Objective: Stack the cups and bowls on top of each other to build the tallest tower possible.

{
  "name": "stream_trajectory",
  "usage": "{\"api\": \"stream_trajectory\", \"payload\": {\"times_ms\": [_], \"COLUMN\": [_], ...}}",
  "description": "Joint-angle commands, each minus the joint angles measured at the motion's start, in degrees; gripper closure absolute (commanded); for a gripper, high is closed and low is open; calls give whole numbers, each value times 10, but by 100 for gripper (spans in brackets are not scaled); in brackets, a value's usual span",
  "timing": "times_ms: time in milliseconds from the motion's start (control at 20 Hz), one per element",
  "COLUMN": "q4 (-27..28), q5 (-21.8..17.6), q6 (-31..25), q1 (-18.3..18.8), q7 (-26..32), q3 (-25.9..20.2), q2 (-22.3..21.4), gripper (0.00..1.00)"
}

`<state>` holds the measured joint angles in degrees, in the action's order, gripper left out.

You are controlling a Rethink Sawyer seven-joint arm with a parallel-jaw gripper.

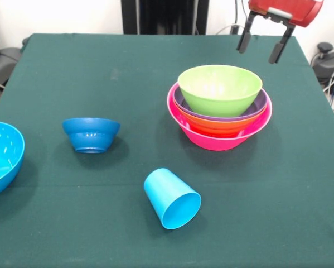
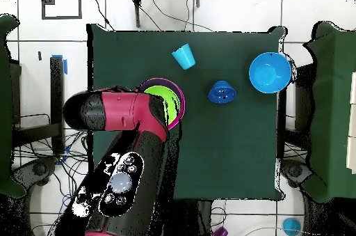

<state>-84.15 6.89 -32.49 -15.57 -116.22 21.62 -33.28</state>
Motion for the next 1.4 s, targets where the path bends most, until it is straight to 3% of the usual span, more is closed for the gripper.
{"api": "stream_trajectory", "payload": {"times_ms": [50, 500, 800, 1000, 1200, 1400], "q4": [-34, 17, 41, -4, -113, -141], "q5": [16, -6, -39, -64, -86, -127], "q6": [-83, -139, -130, -119, -42, -6], "q1": [22, 97, 164, 195, 245, 265], "q7": [-36, 47, 118, 154, 190, 173], "q3": [-72, -111, -150, -159, -192, -214], "q2": [-46, -47, -41, -89, -147, -142], "gripper": [0, 0, 0, 0, 0, 0]}}
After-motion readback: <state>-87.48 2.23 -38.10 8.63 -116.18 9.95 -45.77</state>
